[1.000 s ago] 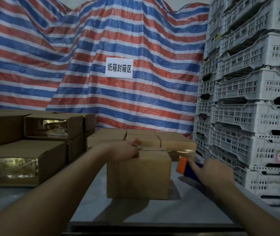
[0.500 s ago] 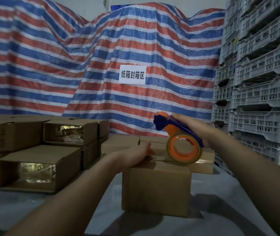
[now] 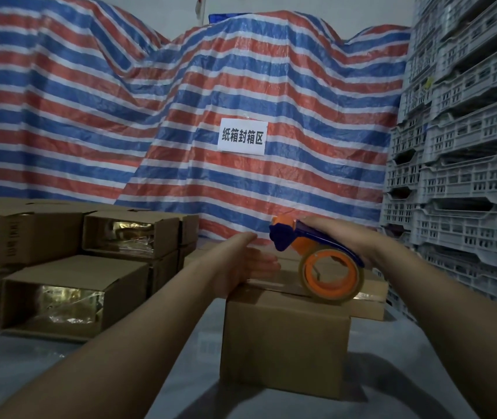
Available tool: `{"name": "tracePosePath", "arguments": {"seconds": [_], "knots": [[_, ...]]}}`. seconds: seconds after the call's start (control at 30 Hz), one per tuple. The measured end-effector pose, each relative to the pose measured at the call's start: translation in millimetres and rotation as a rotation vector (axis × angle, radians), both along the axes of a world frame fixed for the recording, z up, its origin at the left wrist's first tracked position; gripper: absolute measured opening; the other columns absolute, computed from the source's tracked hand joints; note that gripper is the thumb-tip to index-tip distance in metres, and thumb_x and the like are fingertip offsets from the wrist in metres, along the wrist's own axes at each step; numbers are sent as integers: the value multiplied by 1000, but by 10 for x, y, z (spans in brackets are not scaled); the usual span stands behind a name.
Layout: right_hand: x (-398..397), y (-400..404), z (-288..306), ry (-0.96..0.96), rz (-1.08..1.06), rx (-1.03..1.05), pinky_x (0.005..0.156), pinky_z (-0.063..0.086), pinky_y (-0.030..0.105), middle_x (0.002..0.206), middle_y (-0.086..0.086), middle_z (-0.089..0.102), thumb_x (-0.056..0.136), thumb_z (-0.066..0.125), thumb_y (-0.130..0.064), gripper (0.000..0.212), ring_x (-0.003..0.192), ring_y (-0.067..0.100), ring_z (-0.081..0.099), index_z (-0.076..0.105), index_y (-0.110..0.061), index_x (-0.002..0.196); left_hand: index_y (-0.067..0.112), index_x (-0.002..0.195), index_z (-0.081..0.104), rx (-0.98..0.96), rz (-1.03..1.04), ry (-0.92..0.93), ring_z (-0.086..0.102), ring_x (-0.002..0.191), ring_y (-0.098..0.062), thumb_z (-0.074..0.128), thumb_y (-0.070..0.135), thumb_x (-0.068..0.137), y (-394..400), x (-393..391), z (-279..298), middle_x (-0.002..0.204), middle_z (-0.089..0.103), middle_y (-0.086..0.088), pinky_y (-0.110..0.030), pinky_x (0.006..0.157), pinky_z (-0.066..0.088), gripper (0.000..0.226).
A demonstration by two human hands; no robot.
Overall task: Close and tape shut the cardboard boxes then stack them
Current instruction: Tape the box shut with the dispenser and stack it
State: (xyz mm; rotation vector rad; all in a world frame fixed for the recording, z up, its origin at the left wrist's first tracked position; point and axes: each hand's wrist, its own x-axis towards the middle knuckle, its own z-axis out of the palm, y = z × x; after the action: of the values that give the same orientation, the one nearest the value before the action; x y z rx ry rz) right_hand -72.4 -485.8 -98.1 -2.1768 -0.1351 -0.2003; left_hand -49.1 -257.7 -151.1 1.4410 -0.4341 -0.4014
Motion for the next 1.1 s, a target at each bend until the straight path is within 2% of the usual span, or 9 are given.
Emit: {"name": "tracePosePath", "arguments": {"seconds": [0.07,0.13,0.27,0.47,0.6,0.77,0.87,1.0,1.1], "knots": [[9,-17,-11,-3,-11,6,66,53,27,83,7,74,92,56,-65,57,64,15,66,71,-12,104,9,116,65,-17,38,-4,74,86,-18,49,41,100,-20,-18,19,100,76,-9,-31,73,51,39],[18,-30,-18,-9,-15,-3,66,53,26,83,6,75,92,55,-66,57,64,15,67,71,-12,103,12,116,64,-27,85,-35,74,83,-15,53,37,98,-52,-37,6,98,76,-5,-26,66,48,33],[36,-15,-9,-4,-11,-26,72,53,30,87,8,76,91,55,-67,58,68,16,68,71,-13,106,13,105,66,-54,158,-39,68,94,-16,59,32,96,-95,-43,-39,96,76,0,-30,74,43,22],[37,50,17,4,-10,-75,81,53,35,90,9,76,92,54,-66,58,74,20,68,69,-13,108,15,97,66,-84,208,-27,68,92,-15,59,27,96,-115,-40,-64,82,76,3,-30,79,46,14],[25,82,34,42,-1,-80,75,51,31,83,6,74,93,53,-64,57,67,16,66,68,-11,108,9,107,65,-34,311,-50,64,69,-9,58,16,93,-173,-85,-72,67,70,3,-25,66,45,17],[-19,164,168,102,-34,-263,64,51,23,78,1,74,94,51,-66,57,61,10,66,66,-13,108,6,117,60,36,447,-150,53,65,-12,49,21,98,-270,-92,-149,78,58,-2,-26,59,43,26],[-78,163,275,167,-19,-382,58,51,20,72,-1,72,96,48,-63,53,56,8,64,64,-13,104,9,105,59,28,491,-182,50,63,-12,46,25,100,-280,-43,-199,75,55,-2,-25,56,40,21],[-219,-3,306,285,2,-327,46,48,19,62,0,66,98,48,-59,50,46,8,58,62,-11,94,13,84,55,-163,572,13,47,57,-13,43,25,101,-187,29,-231,64,50,-1,-26,53,42,23],[-237,-34,285,305,-17,-307,45,46,18,60,0,66,97,51,-59,50,44,9,58,62,-10,95,11,73,50,-298,574,101,44,54,-14,42,19,101,-159,70,-245,59,45,-2,-28,60,45,29]]}}
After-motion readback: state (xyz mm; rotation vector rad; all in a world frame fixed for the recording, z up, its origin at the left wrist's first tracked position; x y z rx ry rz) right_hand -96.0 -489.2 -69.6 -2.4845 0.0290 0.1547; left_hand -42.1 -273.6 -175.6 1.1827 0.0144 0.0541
